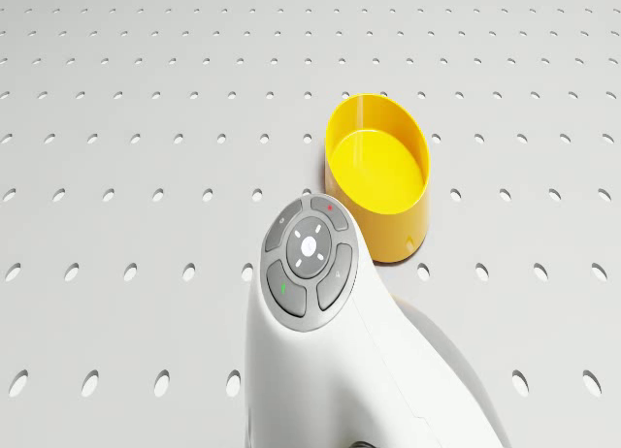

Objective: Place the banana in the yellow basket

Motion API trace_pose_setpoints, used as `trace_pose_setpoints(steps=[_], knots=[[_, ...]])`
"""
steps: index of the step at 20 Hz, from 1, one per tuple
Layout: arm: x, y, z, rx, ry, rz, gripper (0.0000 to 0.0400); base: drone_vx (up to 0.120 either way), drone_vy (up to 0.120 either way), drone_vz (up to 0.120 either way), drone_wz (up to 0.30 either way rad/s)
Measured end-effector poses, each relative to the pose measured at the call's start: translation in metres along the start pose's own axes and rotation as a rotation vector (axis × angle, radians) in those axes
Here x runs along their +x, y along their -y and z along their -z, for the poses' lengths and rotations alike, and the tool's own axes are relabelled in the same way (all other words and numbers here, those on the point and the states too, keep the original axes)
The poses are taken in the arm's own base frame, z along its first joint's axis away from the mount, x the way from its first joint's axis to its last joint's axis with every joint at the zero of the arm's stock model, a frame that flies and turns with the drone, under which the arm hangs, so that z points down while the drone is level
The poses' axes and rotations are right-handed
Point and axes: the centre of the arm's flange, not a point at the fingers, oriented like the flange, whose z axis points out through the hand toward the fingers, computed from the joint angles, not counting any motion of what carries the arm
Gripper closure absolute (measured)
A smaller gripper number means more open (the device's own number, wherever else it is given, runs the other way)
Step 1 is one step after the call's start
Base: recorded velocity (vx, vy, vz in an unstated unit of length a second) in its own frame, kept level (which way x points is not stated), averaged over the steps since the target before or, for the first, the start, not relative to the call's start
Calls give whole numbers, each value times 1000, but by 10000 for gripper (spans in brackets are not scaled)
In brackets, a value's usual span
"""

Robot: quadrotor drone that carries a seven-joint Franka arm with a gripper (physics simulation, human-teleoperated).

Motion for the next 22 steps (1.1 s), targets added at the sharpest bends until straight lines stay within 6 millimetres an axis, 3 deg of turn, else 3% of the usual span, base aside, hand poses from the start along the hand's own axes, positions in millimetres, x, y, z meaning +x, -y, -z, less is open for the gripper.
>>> trace_pose_setpoints(steps=[4, 8, 14, 19, 22], knots=[[0, 0, -4, 0, 0, 0, 150, 0, 0, 0, 0], [-3, 3, -2, -2, 17, -33, 203, 0, 0, 0, 0], [0, 1, 0, -3, 2, -24, 210, 0, 0, 0, 0], [0, 0, 18, -3, -3, -23, 210, 0, 0, 0, 0], [0, 0, 30, -3, -4, -19, 207, 0, 0, 107, 0]])
